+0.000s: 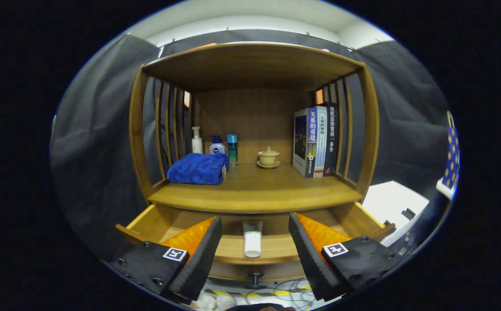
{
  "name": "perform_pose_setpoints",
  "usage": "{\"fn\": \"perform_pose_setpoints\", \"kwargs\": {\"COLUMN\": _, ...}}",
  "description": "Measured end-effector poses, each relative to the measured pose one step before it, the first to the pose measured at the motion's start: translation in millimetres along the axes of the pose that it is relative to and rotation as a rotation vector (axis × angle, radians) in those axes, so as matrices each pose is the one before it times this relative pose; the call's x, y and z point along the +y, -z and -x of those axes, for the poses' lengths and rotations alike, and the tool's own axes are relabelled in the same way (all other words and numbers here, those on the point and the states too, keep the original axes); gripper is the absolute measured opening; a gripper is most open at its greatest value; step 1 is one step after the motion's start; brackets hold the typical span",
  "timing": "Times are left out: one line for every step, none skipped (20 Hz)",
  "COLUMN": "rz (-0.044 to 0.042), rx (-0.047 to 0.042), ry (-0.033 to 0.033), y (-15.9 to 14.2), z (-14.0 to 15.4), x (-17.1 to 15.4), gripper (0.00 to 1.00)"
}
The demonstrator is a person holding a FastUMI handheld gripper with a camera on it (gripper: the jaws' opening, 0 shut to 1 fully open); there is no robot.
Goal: Pull open the drawer, take out the items inside it, and place them on the countertop above the cabinet.
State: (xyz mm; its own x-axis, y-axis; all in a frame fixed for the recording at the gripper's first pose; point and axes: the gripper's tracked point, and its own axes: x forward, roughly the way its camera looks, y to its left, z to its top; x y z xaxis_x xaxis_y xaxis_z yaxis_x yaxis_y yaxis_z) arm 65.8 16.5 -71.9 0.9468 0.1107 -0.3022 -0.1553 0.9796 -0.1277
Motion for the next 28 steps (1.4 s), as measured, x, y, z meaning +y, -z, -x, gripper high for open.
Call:
{"fn": "perform_pose_setpoints", "kwargs": {"rz": 0.01870, "rx": 0.04543, "ry": 0.01094, "y": 3.45, "z": -11.68, "x": -1.17, "gripper": 0.98}}
{"fn": "perform_pose_setpoints", "kwargs": {"rz": 0.01277, "rx": 0.05052, "ry": 0.00001, "y": 4.04, "z": -10.76, "x": 1.56, "gripper": 0.98}}
{"fn": "perform_pose_setpoints", "kwargs": {"rz": 0.01071, "rx": 0.04692, "ry": 0.00157, "y": 3.53, "z": -11.94, "x": 1.37, "gripper": 0.98}}
{"fn": "perform_pose_setpoints", "kwargs": {"rz": 0.00510, "rx": 0.04635, "ry": 0.00092, "y": 2.50, "z": -9.75, "x": 0.21, "gripper": 0.99}}
{"fn": "perform_pose_setpoints", "kwargs": {"rz": -0.00482, "rx": 0.04264, "ry": -0.01004, "y": 2.90, "z": -11.29, "x": 3.27, "gripper": 0.99}}
{"fn": "perform_pose_setpoints", "kwargs": {"rz": -0.01046, "rx": 0.04469, "ry": -0.01282, "y": 3.90, "z": -10.49, "x": 4.09, "gripper": 0.99}}
{"fn": "perform_pose_setpoints", "kwargs": {"rz": -0.00505, "rx": 0.04829, "ry": -0.01103, "y": 3.49, "z": -8.99, "x": 2.56, "gripper": 0.99}}
{"fn": "perform_pose_setpoints", "kwargs": {"rz": 0.00296, "rx": 0.04700, "ry": -0.00584, "y": 3.82, "z": -10.19, "x": 3.58, "gripper": 0.99}}
{"fn": "perform_pose_setpoints", "kwargs": {"rz": 0.01658, "rx": 0.05271, "ry": 0.00359, "y": 5.25, "z": -9.00, "x": -1.56, "gripper": 0.99}}
{"fn": "perform_pose_setpoints", "kwargs": {"rz": 0.01422, "rx": 0.04876, "ry": 0.01020, "y": 5.79, "z": -8.52, "x": -1.75, "gripper": 0.99}}
{"fn": "perform_pose_setpoints", "kwargs": {"rz": 0.00789, "rx": 0.04699, "ry": 0.00489, "y": 7.59, "z": -9.36, "x": -0.82, "gripper": 0.99}}
{"fn": "perform_pose_setpoints", "kwargs": {"rz": 0.00469, "rx": 0.04670, "ry": -0.00294, "y": 5.68, "z": -6.80, "x": 0.38, "gripper": 0.99}}
{"fn": "perform_pose_setpoints", "kwargs": {"rz": -0.00604, "rx": 0.04211, "ry": -0.00213, "y": 6.25, "z": -7.22, "x": -0.04, "gripper": 1.00}}
{"fn": "perform_pose_setpoints", "kwargs": {"rz": -0.01489, "rx": 0.04011, "ry": -0.00125, "y": 6.18, "z": -6.82, "x": -0.28, "gripper": 0.99}}
{"fn": "perform_pose_setpoints", "kwargs": {"rz": -0.01290, "rx": 0.04210, "ry": -0.00084, "y": 7.84, "z": -8.16, "x": -1.54, "gripper": 0.98}}
{"fn": "perform_pose_setpoints", "kwargs": {"rz": -0.00773, "rx": 0.03299, "ry": 0.00351, "y": 5.89, "z": -6.10, "x": -0.29, "gripper": 0.97}}
{"fn": "perform_pose_setpoints", "kwargs": {"rz": -0.00044, "rx": 0.02779, "ry": 0.00441, "y": 2.33, "z": -6.01, "x": -1.86, "gripper": 0.97}}
{"fn": "perform_pose_setpoints", "kwargs": {"rz": -0.00123, "rx": 0.02141, "ry": 0.00451, "y": 1.40, "z": -3.57, "x": -0.53, "gripper": 0.96}}
{"fn": "perform_pose_setpoints", "kwargs": {"rz": -0.00039, "rx": 0.02530, "ry": 0.00574, "y": 3.82, "z": -6.92, "x": -2.61, "gripper": 0.95}}
{"fn": "perform_pose_setpoints", "kwargs": {"rz": -0.00739, "rx": 0.02360, "ry": -0.00213, "y": 3.03, "z": -3.54, "x": -1.17, "gripper": 0.92}}
{"fn": "perform_pose_setpoints", "kwargs": {"rz": -0.01031, "rx": 0.02156, "ry": -0.00534, "y": 2.22, "z": -4.54, "x": 1.27, "gripper": 0.88}}
{"fn": "perform_pose_setpoints", "kwargs": {"rz": -0.00965, "rx": 0.02405, "ry": -0.00648, "y": 3.70, "z": -4.63, "x": 2.51, "gripper": 0.86}}
{"fn": "perform_pose_setpoints", "kwargs": {"rz": -0.00132, "rx": 0.02104, "ry": -0.00239, "y": 2.67, "z": -3.61, "x": 1.72, "gripper": 0.84}}
{"fn": "perform_pose_setpoints", "kwargs": {"rz": 0.00568, "rx": 0.02100, "ry": -0.00323, "y": 3.44, "z": -2.69, "x": 3.16, "gripper": 0.82}}
{"fn": "perform_pose_setpoints", "kwargs": {"rz": 0.00483, "rx": 0.01565, "ry": -0.00693, "y": 3.00, "z": -2.90, "x": 4.87, "gripper": 0.80}}
{"fn": "perform_pose_setpoints", "kwargs": {"rz": 0.00516, "rx": 0.01585, "ry": -0.00686, "y": 2.73, "z": -1.34, "x": 4.23, "gripper": 0.78}}
{"fn": "perform_pose_setpoints", "kwargs": {"rz": -0.00788, "rx": 0.00039, "ry": -0.01346, "y": -2.47, "z": 2.70, "x": 5.02, "gripper": 0.72}}
{"fn": "perform_pose_setpoints", "kwargs": {"rz": -0.00562, "rx": 0.01000, "ry": -0.00217, "y": -0.72, "z": 0.86, "x": 1.76, "gripper": 0.66}}
